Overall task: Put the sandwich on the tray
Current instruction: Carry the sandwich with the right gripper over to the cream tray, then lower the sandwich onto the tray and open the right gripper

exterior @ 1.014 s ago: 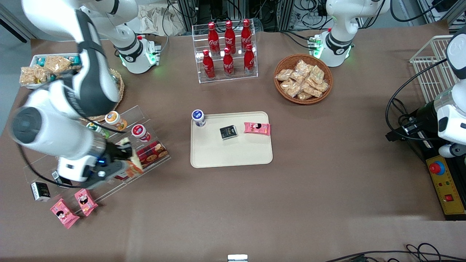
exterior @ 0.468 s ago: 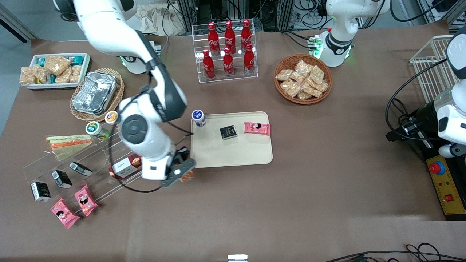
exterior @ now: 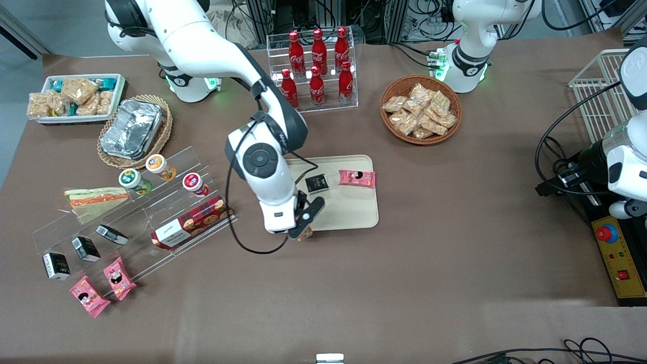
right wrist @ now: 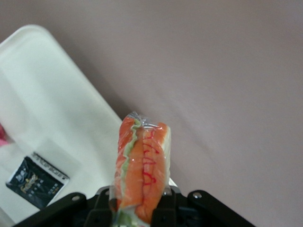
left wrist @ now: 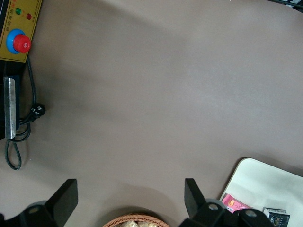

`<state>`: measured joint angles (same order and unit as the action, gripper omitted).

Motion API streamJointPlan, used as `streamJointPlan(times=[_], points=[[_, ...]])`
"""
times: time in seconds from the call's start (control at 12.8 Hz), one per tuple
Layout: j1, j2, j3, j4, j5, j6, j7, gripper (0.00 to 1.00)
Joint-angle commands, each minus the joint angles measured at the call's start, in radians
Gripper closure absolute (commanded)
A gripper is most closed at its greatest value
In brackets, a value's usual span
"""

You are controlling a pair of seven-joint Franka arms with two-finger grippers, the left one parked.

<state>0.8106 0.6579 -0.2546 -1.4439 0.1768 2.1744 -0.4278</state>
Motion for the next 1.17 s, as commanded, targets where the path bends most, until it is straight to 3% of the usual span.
streamJointPlan(times=[0.0,0.47,0.86,1.09], points=[[0.004,0.014,-0.012,0.011,0.021,0.019,-0.152,1.00],[0.030,0.078,0.052,-0.015,0.007,0.126,-0.272,1.00],[0.085,0.081,0.054,-0.073,-0.039,0.162,-0.322,1.00],[0.101,0.106,0.054,-0.110,-0.039,0.268,-0.315,1.00]])
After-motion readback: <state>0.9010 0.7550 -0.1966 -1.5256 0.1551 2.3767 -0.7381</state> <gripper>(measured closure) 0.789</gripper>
